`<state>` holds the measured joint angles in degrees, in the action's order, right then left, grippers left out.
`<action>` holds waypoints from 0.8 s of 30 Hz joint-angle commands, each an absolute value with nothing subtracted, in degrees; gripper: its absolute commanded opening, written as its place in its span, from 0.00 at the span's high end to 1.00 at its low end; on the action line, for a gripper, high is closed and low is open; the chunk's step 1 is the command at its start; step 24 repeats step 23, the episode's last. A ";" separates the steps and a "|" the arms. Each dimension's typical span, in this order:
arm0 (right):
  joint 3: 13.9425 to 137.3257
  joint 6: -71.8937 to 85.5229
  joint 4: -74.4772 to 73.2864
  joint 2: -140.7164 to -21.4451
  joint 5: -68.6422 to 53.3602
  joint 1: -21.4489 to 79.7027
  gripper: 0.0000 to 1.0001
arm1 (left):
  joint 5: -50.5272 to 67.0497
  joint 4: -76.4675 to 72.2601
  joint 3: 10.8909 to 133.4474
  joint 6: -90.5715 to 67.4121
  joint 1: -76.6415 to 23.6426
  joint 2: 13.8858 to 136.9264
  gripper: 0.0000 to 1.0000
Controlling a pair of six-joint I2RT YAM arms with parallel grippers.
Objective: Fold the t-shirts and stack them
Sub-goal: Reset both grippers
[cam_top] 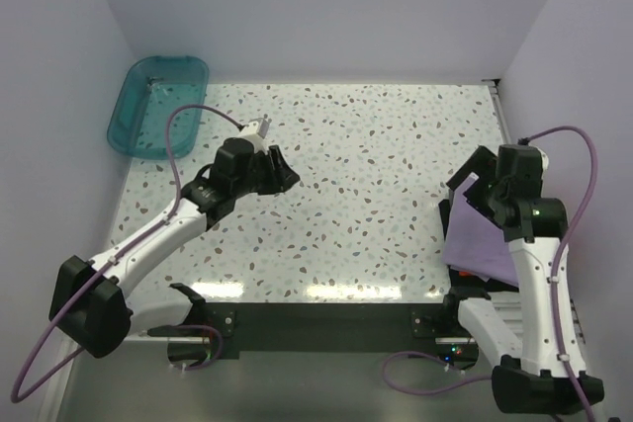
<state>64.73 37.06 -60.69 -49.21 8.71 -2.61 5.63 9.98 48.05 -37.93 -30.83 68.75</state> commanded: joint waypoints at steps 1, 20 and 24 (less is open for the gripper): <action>62.76 37.70 -47.47 -51.15 4.64 4.08 0.01 | 2.20 9.23 49.30 -35.42 -31.03 66.36 0.50; 59.25 32.08 -20.31 -70.31 24.00 44.38 0.01 | -6.68 13.27 45.35 -30.50 -30.94 61.26 0.43; 58.10 31.82 -16.53 -68.92 24.86 44.47 0.01 | -6.07 13.53 45.35 -30.67 -30.85 61.08 0.43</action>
